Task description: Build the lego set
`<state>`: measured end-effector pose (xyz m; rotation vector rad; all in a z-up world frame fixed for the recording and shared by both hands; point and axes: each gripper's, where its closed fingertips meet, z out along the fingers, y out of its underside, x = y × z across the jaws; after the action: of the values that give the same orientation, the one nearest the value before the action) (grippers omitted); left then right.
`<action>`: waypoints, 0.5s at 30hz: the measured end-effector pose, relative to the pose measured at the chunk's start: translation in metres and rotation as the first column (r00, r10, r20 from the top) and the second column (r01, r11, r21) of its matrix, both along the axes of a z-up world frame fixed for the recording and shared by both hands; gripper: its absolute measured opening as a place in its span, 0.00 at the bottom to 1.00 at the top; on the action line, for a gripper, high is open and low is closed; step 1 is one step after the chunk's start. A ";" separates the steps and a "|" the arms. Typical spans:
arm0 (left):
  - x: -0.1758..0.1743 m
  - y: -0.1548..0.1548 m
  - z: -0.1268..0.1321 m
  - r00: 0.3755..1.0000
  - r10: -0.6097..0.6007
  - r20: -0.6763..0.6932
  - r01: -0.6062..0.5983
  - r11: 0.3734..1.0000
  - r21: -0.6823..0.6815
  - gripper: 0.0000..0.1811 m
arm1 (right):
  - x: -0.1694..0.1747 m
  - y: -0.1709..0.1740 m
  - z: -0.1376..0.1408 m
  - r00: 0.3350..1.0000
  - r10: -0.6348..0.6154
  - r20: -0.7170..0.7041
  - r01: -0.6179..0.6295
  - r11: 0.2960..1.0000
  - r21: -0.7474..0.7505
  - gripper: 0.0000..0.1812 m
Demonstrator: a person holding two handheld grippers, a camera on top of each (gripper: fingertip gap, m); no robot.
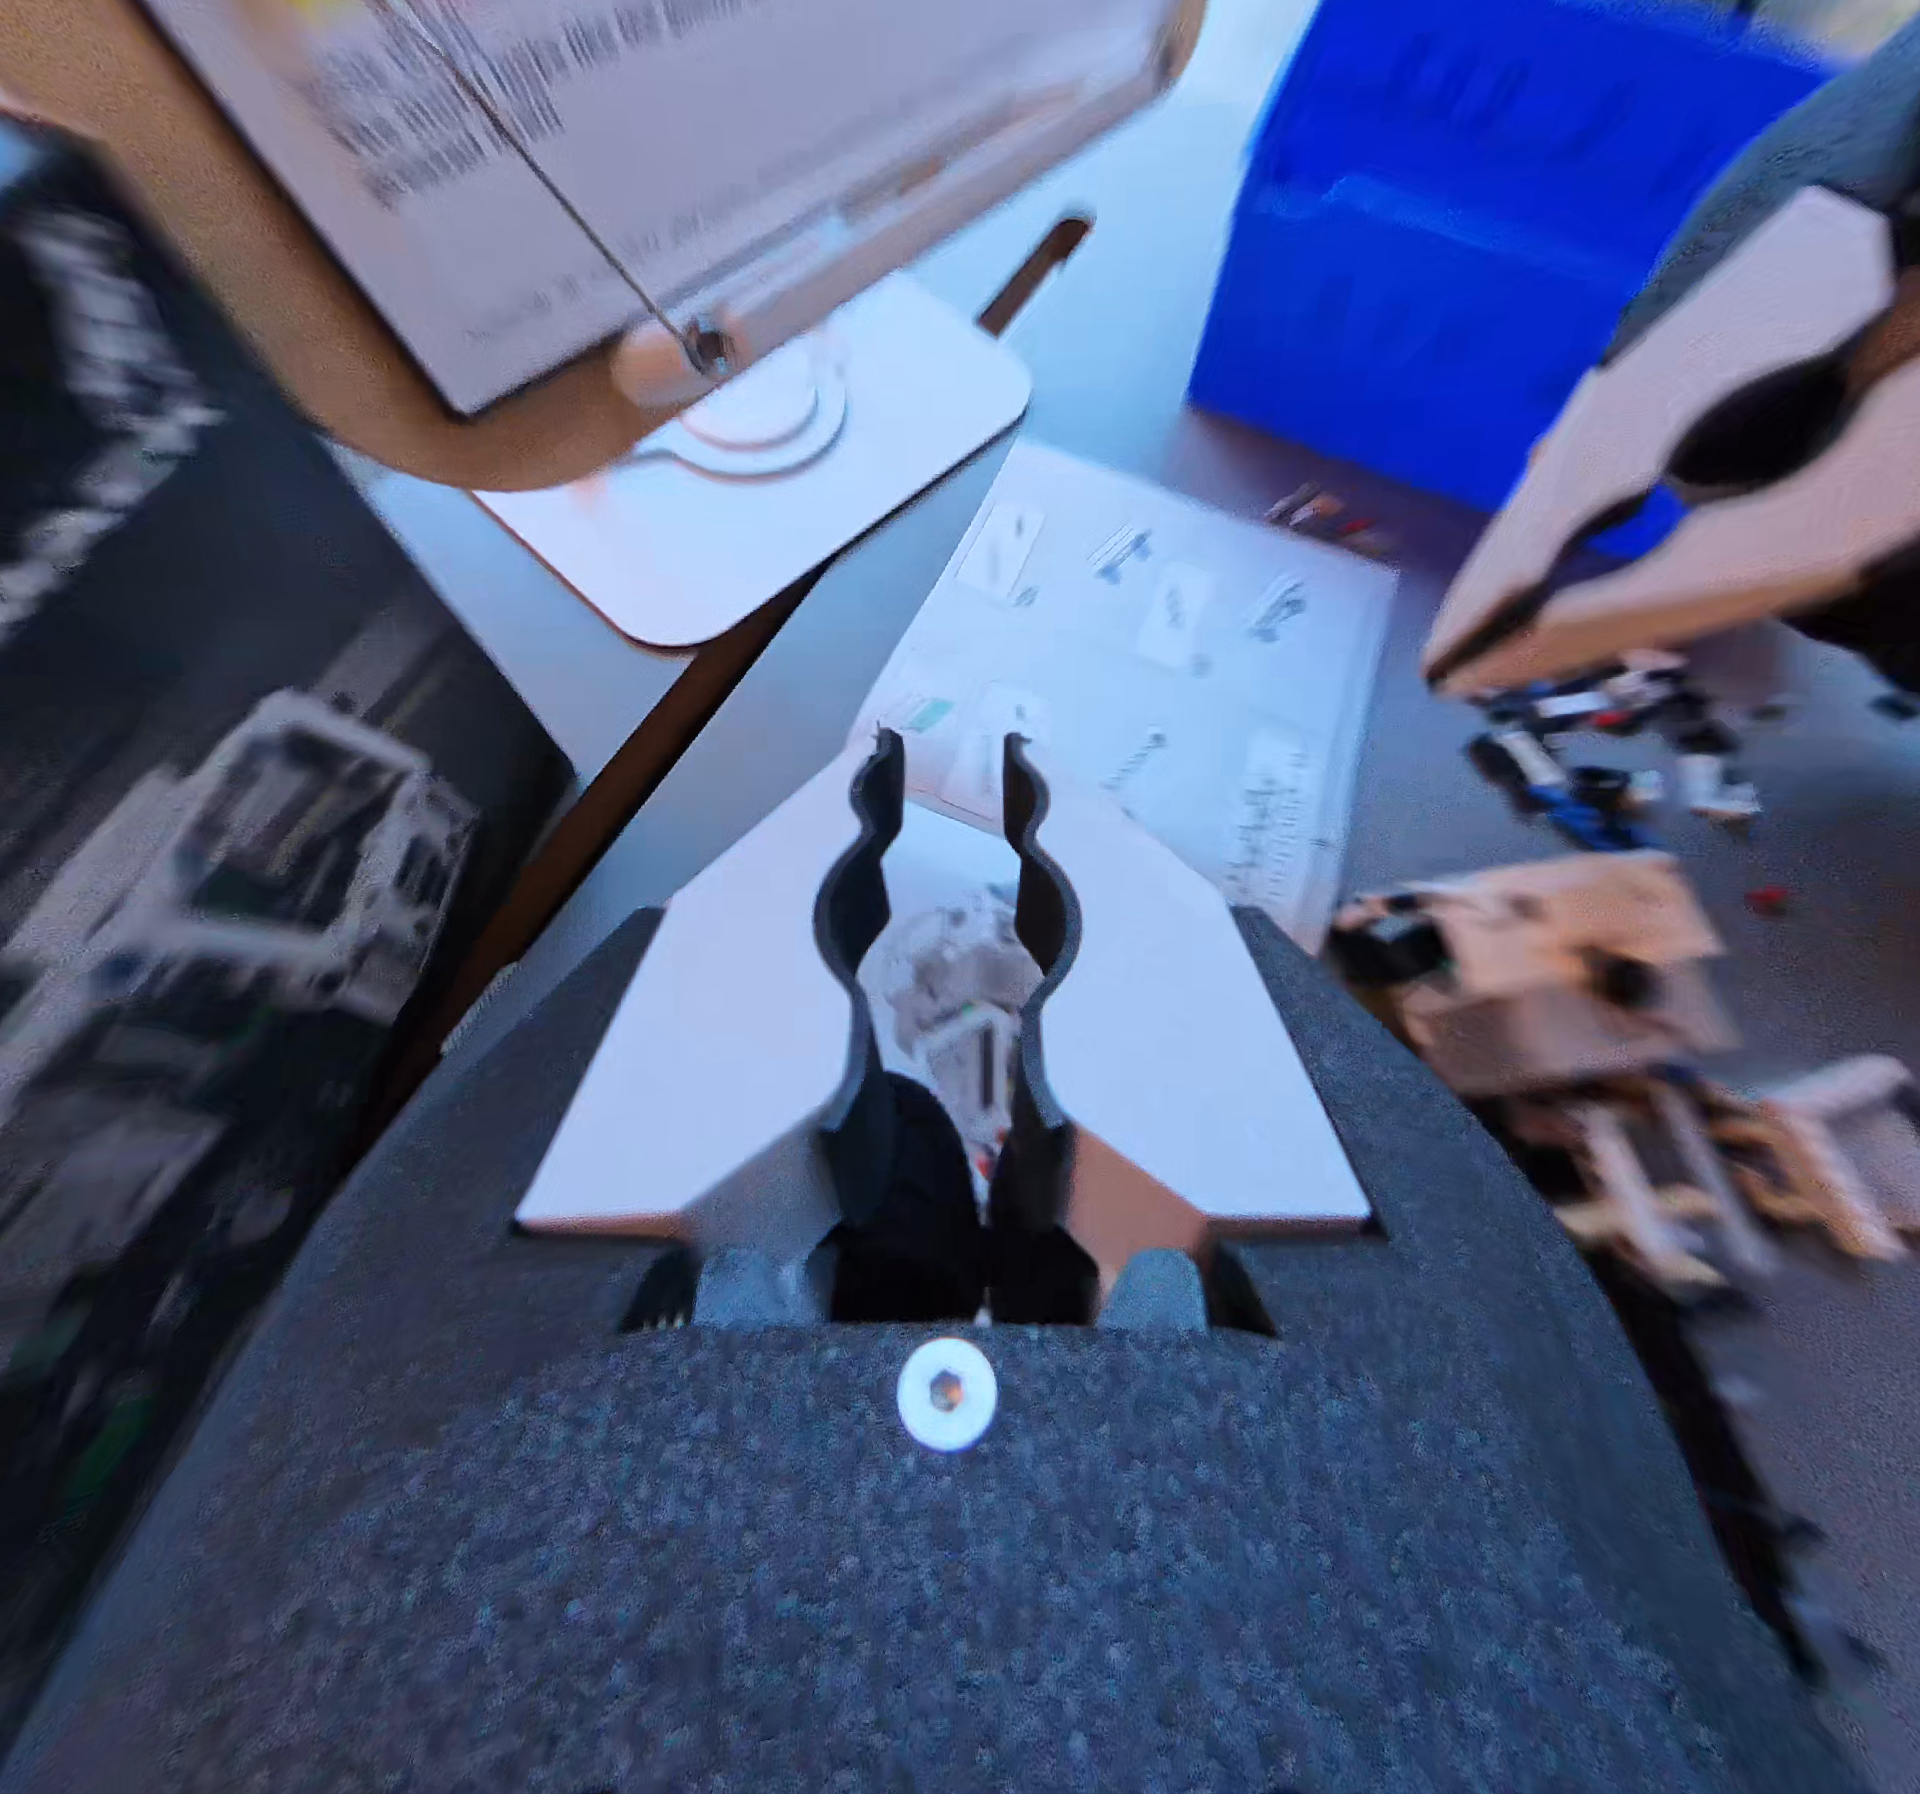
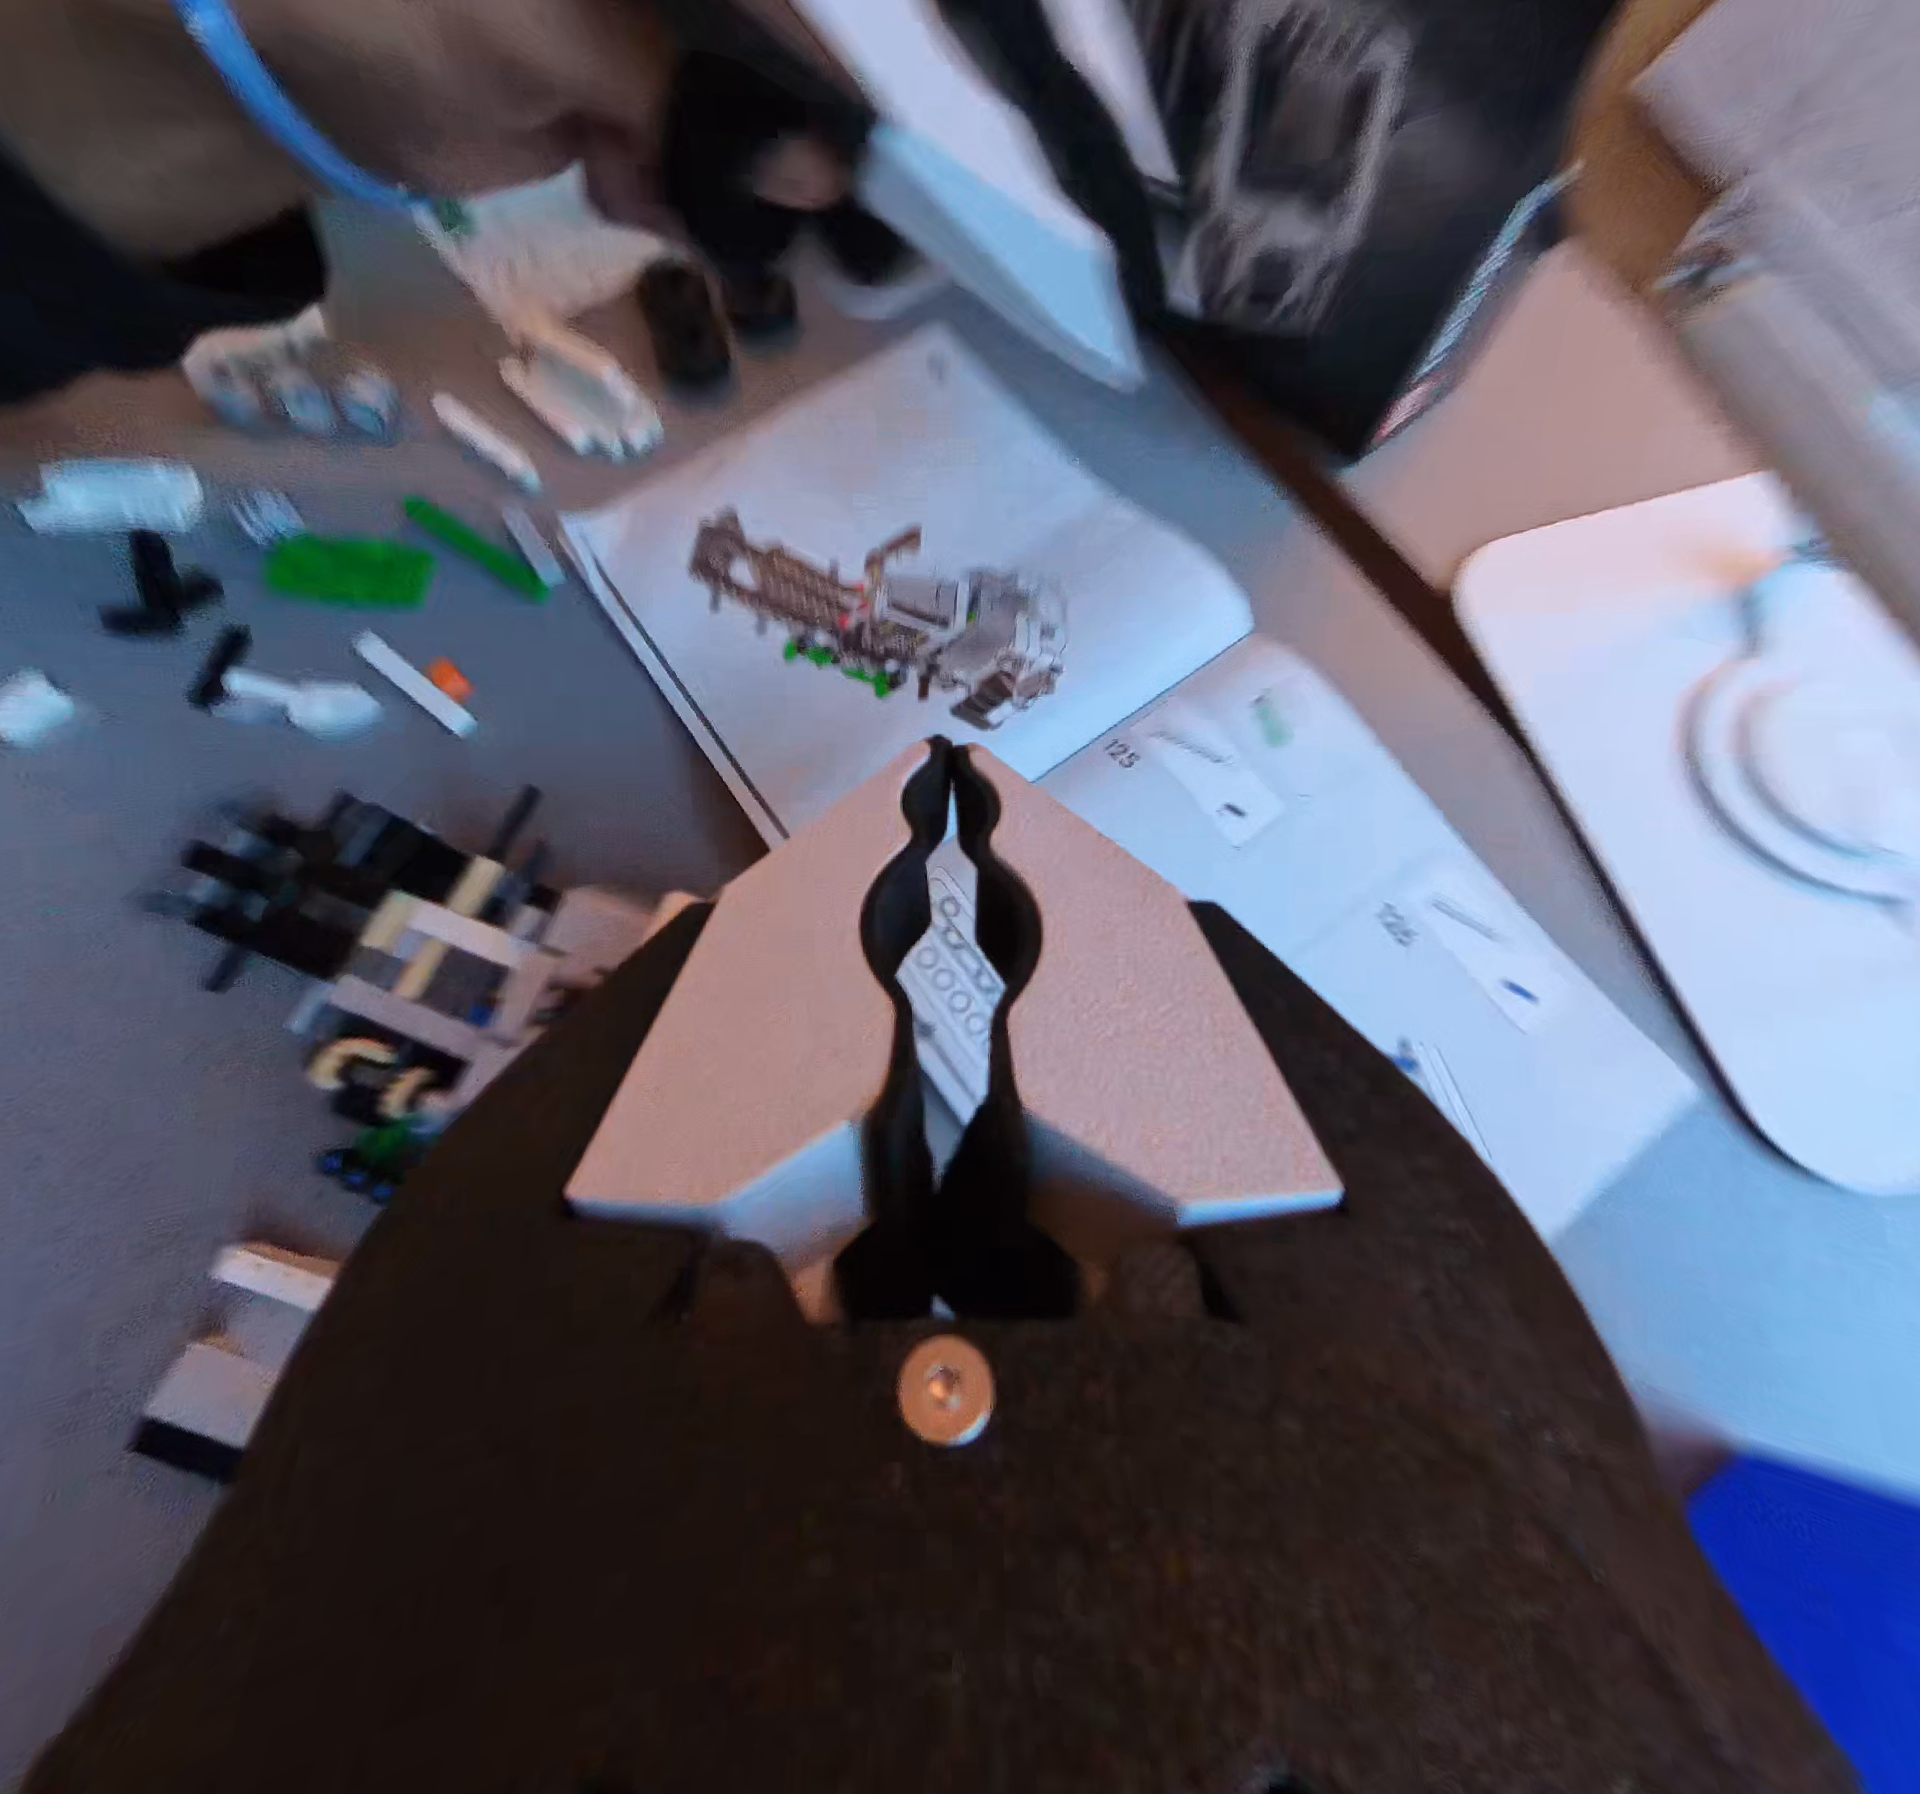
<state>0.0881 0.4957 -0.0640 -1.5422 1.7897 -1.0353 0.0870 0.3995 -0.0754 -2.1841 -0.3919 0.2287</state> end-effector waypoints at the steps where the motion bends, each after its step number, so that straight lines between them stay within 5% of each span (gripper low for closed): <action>1: -0.026 -0.005 0.019 0.998 0.018 0.054 -0.017 1.000 -0.009 0.10 | -0.001 -0.014 0.018 0.999 -0.037 -0.009 0.037 0.997 0.067 0.01; 4: -0.115 -0.028 0.035 0.994 0.073 0.087 -0.073 0.997 -0.010 0.11 | -0.017 -0.063 0.043 0.989 -0.133 -0.070 0.145 0.967 0.208 0.05; 8: -0.203 -0.076 0.002 0.978 0.183 0.105 -0.181 0.983 -0.029 0.12 | -0.045 -0.102 0.011 0.969 -0.199 -0.147 0.231 0.938 0.257 0.09; 15: -0.228 -0.129 -0.051 0.866 0.464 0.185 -0.430 0.881 -0.194 0.14 | -0.055 -0.110 -0.025 0.956 -0.291 -0.043 0.288 0.898 0.331 0.18</action>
<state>-0.1400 0.3667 -0.1147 -1.7395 1.1408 -1.0705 0.0321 0.2893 -0.1001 -1.8760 -0.0937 -0.0135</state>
